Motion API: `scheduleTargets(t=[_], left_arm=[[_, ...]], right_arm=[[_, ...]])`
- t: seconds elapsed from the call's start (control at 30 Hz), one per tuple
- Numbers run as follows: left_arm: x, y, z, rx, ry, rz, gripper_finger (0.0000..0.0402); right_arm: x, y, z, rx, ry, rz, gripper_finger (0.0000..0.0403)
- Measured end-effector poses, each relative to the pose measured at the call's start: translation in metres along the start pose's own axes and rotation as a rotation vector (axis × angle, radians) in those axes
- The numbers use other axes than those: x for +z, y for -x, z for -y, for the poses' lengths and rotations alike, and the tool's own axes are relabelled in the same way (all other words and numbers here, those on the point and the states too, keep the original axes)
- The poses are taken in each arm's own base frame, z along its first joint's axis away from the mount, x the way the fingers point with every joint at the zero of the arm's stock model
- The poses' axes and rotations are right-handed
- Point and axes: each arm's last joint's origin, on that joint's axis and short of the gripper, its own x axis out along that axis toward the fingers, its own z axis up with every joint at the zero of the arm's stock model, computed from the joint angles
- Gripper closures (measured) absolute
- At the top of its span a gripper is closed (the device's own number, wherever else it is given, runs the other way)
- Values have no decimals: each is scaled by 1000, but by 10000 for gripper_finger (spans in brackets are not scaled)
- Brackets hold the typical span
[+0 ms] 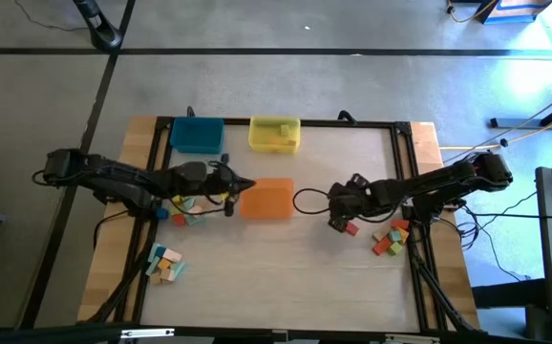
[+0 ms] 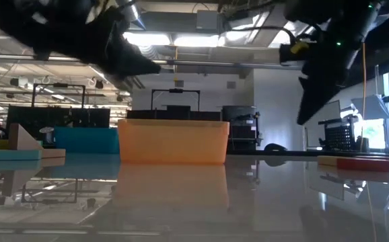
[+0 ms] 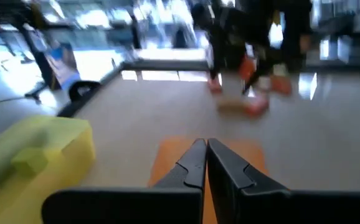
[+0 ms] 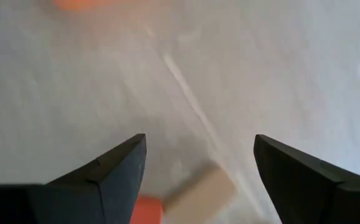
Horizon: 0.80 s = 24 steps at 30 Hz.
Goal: Sort blocks by size
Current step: Put the brown rectangle block into the orange bin
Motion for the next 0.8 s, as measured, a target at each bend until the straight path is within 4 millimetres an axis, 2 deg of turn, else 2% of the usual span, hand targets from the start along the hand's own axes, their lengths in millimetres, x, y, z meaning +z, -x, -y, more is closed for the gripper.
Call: scheduleTargets(t=[0.13, 0.23, 0.33, 0.4, 0.5, 0.63, 0.8], left_arm=[[37, -2, 17, -57, -151, -232, 398], [56, 5, 27, -105, -216, -353, 398], [68, 9, 30, -101, -168, -386, 397], [75, 11, 24, -69, -103, -418, 390], [77, 15, 13, 1, 0, -512, 354], [73, 25, 0, 115, 205, -672, 282], [50, 32, -5, 250, 376, -814, 217]], right_arm=[[-1, -11, -9, 201, 141, 64, 107], [-3, -17, -12, 237, 158, 133, 107], [-5, -22, -12, 235, 145, 178, 107], [-6, -25, -12, 241, 151, 219, 107], [-6, -26, -13, 250, 166, 251, 107], [-6, -26, -13, 252, 169, 258, 107], [-3, -25, -13, 231, 181, 301, 107]])
